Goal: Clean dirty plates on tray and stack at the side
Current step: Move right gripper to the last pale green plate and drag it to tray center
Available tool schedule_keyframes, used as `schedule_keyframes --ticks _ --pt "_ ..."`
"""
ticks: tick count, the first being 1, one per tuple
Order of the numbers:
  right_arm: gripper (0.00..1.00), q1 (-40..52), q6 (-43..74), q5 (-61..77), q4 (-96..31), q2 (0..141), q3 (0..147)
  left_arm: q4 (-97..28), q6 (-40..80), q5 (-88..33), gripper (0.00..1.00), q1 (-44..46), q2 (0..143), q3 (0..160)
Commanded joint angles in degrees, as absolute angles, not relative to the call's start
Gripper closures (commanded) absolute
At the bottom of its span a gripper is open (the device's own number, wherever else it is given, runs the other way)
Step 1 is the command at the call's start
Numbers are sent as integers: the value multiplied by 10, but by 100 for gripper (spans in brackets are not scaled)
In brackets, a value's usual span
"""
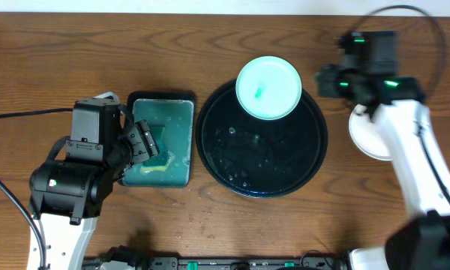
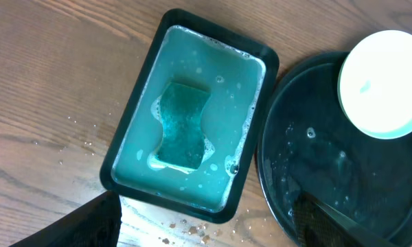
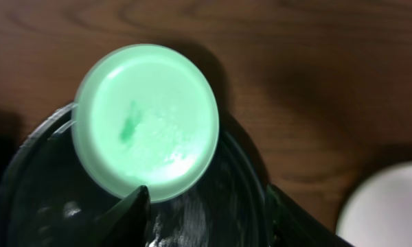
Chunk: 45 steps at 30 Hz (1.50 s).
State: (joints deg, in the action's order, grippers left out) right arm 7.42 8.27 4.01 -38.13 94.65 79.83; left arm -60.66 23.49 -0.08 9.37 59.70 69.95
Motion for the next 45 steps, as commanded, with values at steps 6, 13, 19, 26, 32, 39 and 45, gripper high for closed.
schedule_keyframes --ticks 6,13,19,26,32,39,45 --pt "52 110 73 -78 -307 1100 798 -608 227 0 20 90 598 708" --pt "64 109 94 -17 -287 1157 798 -608 227 0 20 90 598 708" --pt "99 109 107 -14 -284 1176 798 -608 227 0 20 90 598 708" --pt "99 110 107 7 -349 1089 798 -608 227 0 20 90 598 708" --pt "99 114 107 37 -403 991 798 -608 227 0 20 90 598 708" --pt "51 117 102 31 -376 1030 798 -608 227 0 20 90 598 708" --pt "45 120 102 54 -314 1149 798 -608 227 0 20 90 598 708"
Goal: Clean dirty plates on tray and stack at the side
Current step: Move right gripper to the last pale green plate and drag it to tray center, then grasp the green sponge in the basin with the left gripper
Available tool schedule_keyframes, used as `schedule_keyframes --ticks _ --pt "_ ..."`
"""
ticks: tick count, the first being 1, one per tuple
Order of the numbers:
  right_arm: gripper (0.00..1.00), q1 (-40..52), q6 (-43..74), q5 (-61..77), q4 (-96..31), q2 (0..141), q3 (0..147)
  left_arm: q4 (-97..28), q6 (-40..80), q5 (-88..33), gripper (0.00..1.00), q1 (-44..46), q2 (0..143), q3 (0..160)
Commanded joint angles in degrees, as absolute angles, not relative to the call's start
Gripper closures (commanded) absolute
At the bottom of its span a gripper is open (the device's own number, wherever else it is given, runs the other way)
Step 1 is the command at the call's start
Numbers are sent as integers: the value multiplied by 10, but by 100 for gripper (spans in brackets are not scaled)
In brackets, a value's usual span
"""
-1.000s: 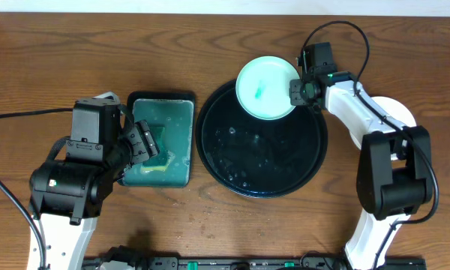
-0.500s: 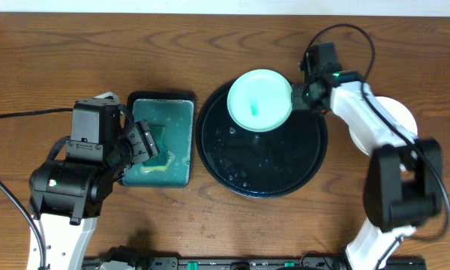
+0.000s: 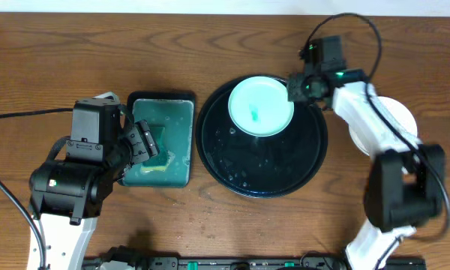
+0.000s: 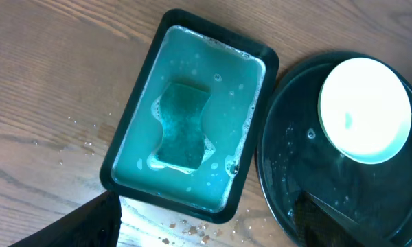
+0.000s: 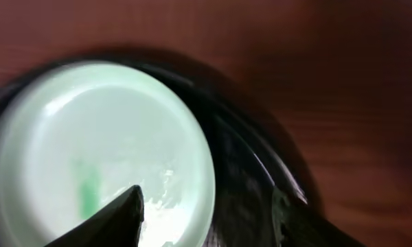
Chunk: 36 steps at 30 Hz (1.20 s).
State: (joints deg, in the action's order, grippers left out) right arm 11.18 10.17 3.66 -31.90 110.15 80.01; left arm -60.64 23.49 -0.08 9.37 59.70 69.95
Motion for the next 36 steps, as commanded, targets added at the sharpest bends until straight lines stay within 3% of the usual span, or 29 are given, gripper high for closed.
schedule_keyframes --ticks 1,3,5,23,27,29,30,36 --pt "54 119 102 60 -312 1168 798 -608 227 0 20 90 598 708" --pt "80 119 103 81 -317 1192 798 -608 227 0 20 90 598 708" --pt "99 119 103 105 -327 1203 798 -608 227 0 20 90 598 708" --pt "99 155 157 106 -608 1050 796 -608 227 -1 20 90 598 708" --pt "98 171 225 60 -581 1052 748 -608 227 -1 20 90 598 708" --pt "81 171 245 53 -552 1052 721 -608 228 -1 20 90 598 708" --pt "78 167 250 51 -532 1052 707 -611 227 -5 20 90 598 708" --pt "78 141 160 70 -509 1035 708 -632 220 -11 20 90 602 707"
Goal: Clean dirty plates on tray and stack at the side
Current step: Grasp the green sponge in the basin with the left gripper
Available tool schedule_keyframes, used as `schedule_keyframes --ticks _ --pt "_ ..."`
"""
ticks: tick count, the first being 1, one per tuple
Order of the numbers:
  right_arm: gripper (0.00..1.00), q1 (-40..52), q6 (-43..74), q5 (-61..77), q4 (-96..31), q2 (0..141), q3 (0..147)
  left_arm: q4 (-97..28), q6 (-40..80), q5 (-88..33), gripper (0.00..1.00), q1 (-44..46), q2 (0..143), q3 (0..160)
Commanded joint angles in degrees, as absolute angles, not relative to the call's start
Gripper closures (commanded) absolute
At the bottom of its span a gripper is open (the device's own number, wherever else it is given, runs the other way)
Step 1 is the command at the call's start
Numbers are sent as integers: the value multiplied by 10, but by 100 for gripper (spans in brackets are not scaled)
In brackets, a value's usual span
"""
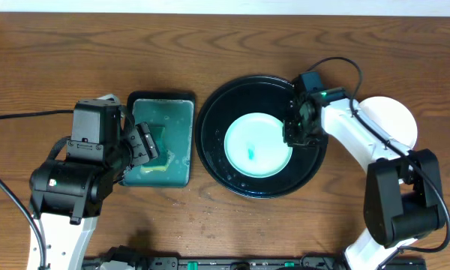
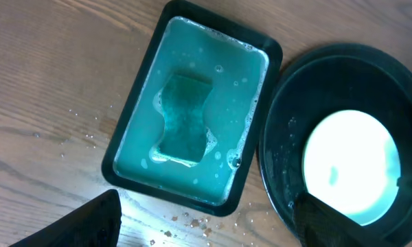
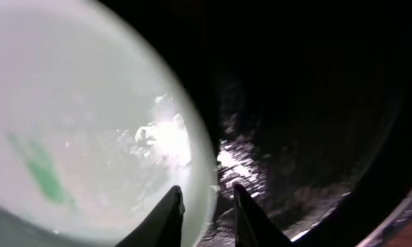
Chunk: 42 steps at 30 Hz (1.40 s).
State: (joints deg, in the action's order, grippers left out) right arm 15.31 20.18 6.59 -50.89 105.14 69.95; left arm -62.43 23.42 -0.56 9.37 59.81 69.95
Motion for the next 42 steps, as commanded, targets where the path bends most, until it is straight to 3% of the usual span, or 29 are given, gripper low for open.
schedule_keyframes --ticks 1,5,11,18,25,28,30,31,42 --pt "78 138 135 86 -510 1023 709 -634 214 -11 20 90 605 705" --pt "79 138 77 136 -522 956 709 -630 210 -8 22 90 636 684" --pt "80 147 78 150 -548 855 709 -605 195 -8 34 90 755 641" --pt "80 156 119 151 -581 837 702 -529 191 18 37 87 930 637" --pt "84 166 143 150 -567 837 656 -457 217 17 52 50 1046 637" --pt "86 166 157 149 -548 837 627 -447 217 5 68 34 1053 637" --pt "86 166 159 149 -523 837 608 -447 214 -12 89 29 1051 638" --pt "87 165 159 149 -510 837 600 -449 206 -24 92 28 1049 638" --pt "85 166 194 35 -402 846 572 -538 176 -62 93 31 939 679"
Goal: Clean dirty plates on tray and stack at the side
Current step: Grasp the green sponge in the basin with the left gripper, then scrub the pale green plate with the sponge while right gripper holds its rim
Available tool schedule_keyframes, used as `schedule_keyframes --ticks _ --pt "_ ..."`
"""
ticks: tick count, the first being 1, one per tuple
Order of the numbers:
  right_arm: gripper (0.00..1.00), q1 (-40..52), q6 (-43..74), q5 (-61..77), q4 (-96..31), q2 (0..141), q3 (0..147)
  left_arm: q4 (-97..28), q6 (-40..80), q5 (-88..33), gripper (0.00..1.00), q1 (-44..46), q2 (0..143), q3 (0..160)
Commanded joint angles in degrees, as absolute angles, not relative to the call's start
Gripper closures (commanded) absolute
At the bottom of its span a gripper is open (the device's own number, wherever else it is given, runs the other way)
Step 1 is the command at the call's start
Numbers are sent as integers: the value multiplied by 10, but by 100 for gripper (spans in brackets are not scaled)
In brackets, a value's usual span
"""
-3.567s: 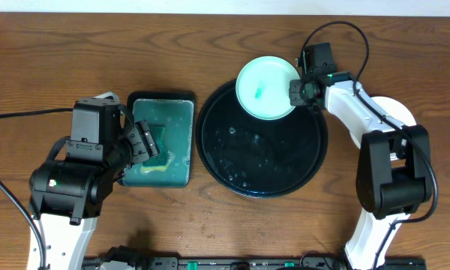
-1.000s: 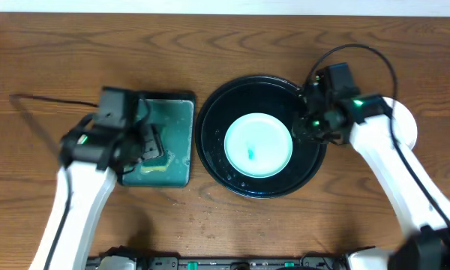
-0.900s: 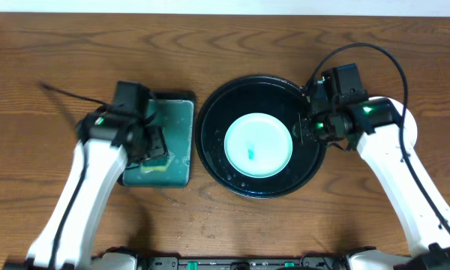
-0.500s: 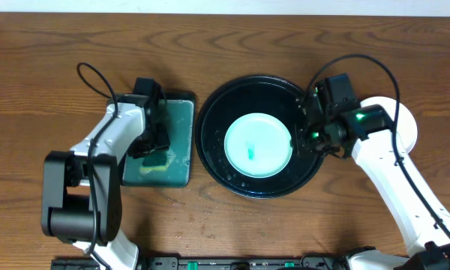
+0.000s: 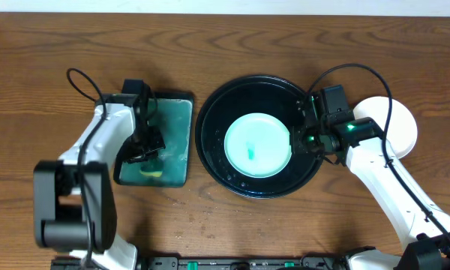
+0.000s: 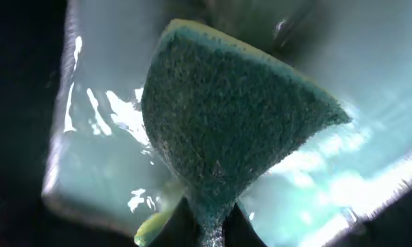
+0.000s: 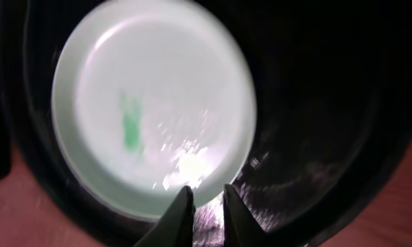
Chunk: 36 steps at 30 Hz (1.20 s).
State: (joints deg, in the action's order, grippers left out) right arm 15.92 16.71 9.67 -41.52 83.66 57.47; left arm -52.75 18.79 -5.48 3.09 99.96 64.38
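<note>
A pale green plate (image 5: 256, 145) with a green smear lies flat in the middle of the round black tray (image 5: 214, 161). The right wrist view shows the whole plate (image 7: 151, 110) on the wet tray (image 7: 316, 103). My right gripper (image 5: 304, 140) hovers just off the plate's right edge, its fingers nearly touching and holding nothing (image 7: 204, 216). My left gripper (image 5: 146, 144) is down in the tub of soapy water (image 5: 176, 124), shut on the dark green sponge (image 6: 226, 130), pinching its lower end (image 6: 209, 223).
A white plate (image 5: 396, 121) lies on the wooden table to the right of the tray, partly behind my right arm. The tub stands close against the tray's left side. Cables loop above both arms.
My left gripper was open above the tub; now it is down in the water and shut on the sponge. My right gripper has let go of the plate's rim and stands higher.
The smeared plate first sat on the tray's far rim, my right gripper open and away from it. Then that gripper was at the plate's right edge. Then the plate lay in the tray's middle, rim pinched. Now the plate rests free and my left gripper holds the sponge.
</note>
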Motion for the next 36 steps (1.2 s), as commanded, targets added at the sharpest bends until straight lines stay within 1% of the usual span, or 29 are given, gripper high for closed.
schedule_keyframes --ticks 1,3,8,12,15,18,19,20,21,22,29,36 --pt "84 166 193 33 -393 850 572 -543 176 -65 93 33 919 682" --pt "82 166 193 36 -374 863 572 -551 176 -76 93 41 877 685" --pt "80 166 186 51 -342 921 572 -557 176 -76 93 83 778 685" --pt "77 165 167 63 -319 969 572 -550 176 -76 93 123 740 685" --pt "77 166 167 70 -312 996 572 -541 176 -75 93 156 738 685" --pt "77 166 167 76 -310 1017 572 -530 181 -76 93 187 750 685" --pt "80 166 167 76 -311 1025 572 -526 184 -76 93 197 755 685" --pt "85 166 167 76 -312 1033 572 -521 189 -76 93 208 761 685" --pt "94 166 167 78 -313 1040 572 -512 194 -76 93 218 768 685" --pt "99 166 167 89 -316 1047 572 -502 201 -76 93 227 774 685" --pt "99 166 167 140 -328 1049 572 -389 248 -78 93 297 856 685" --pt "99 166 157 140 -361 1049 572 -229 299 -147 93 353 1002 685"
